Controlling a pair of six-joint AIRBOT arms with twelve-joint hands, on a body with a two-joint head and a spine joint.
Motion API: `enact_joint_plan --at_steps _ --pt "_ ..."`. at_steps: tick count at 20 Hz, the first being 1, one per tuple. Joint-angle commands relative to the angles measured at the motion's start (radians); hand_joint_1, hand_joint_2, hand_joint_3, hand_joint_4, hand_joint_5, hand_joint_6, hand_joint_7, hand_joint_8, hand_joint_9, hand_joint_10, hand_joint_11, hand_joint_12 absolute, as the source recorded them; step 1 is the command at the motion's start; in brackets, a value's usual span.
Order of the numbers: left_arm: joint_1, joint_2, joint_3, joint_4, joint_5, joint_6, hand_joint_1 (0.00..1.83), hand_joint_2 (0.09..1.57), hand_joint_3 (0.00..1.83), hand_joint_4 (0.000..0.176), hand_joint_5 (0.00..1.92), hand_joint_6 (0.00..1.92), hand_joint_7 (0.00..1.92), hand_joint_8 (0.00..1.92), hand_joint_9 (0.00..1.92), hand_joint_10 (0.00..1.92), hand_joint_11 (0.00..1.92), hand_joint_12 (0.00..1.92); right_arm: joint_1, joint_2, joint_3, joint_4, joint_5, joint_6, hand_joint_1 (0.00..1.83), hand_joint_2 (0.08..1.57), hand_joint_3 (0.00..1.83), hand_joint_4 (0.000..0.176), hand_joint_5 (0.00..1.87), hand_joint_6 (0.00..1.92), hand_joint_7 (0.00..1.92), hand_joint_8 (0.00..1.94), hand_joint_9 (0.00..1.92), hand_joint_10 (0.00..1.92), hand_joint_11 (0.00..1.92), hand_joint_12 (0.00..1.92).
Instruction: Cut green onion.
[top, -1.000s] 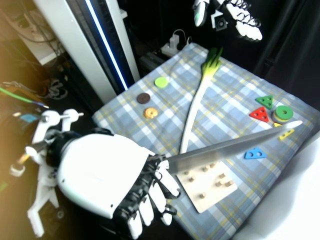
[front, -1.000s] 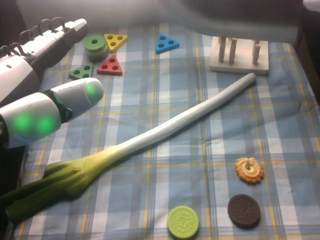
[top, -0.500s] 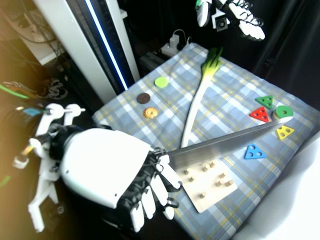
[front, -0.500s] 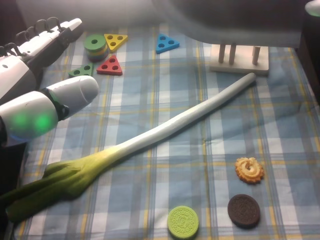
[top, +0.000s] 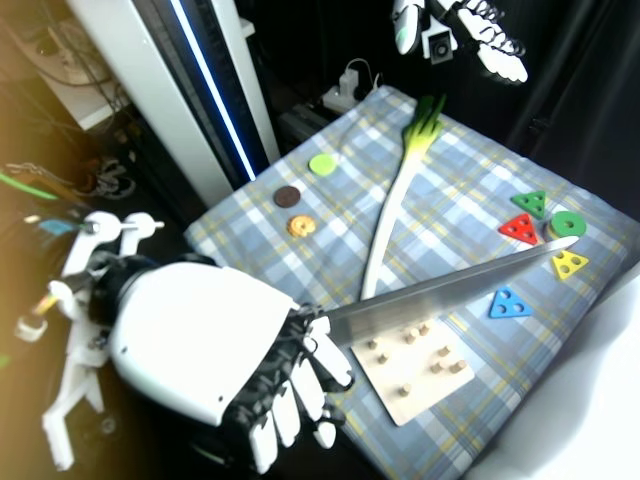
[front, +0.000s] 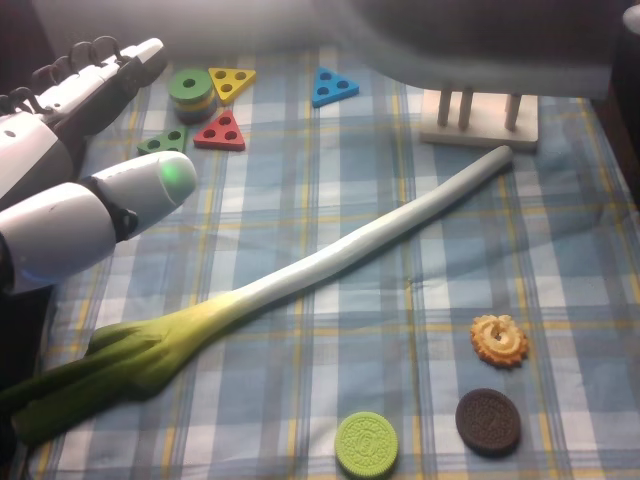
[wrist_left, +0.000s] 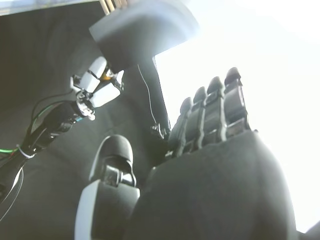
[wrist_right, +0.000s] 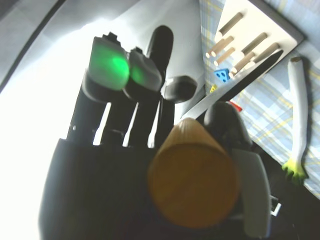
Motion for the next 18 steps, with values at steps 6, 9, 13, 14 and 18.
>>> enact_joint_plan --at_steps 6,9,13,14,18 --pt "-0.005 -0.006 0.004 0.017 -0.127 -0.008 0.00 1.26 0.00 0.000 0.00 0.00 0.00 0.00 0.00 0.00 0.00 0.00 0.018 0.014 0.018 -0.003 0.043 -0.002 0.17 1.53 0.00 0.145 0.75 1.92 1.06 1.94 1.24 1.92 1.34 1.92" --pt "-0.005 -0.006 0.005 0.017 -0.127 -0.008 0.00 1.27 0.00 0.000 0.00 0.00 0.00 0.00 0.00 0.00 0.00 0.00 0.019 0.014 0.025 -0.016 0.015 -0.002 0.14 1.55 0.01 0.168 0.76 1.92 1.06 1.94 1.25 1.92 1.36 1.92" --pt "-0.005 -0.007 0.005 0.018 -0.127 -0.008 0.00 1.29 0.01 0.000 0.00 0.00 0.00 0.00 0.00 0.00 0.00 0.00 0.043 0.004 0.039 -0.038 -0.011 -0.002 0.17 1.52 0.00 0.116 0.76 1.92 1.08 1.94 1.28 1.92 1.38 1.92" --pt "-0.005 -0.008 0.005 0.018 -0.127 -0.008 0.00 1.29 0.01 0.000 0.00 0.00 0.00 0.00 0.00 0.00 0.00 0.00 0.060 -0.002 0.040 -0.062 -0.026 -0.002 0.13 1.50 0.00 0.122 0.77 1.92 1.08 1.94 1.26 1.92 1.36 1.92" --pt "-0.004 -0.011 0.006 0.022 -0.131 -0.008 0.00 1.28 0.00 0.000 0.00 0.00 0.00 0.00 0.00 0.00 0.00 0.00 0.096 -0.009 0.046 -0.110 -0.053 -0.002 0.17 1.52 0.00 0.102 0.65 1.92 1.02 1.94 1.24 1.92 1.34 1.92"
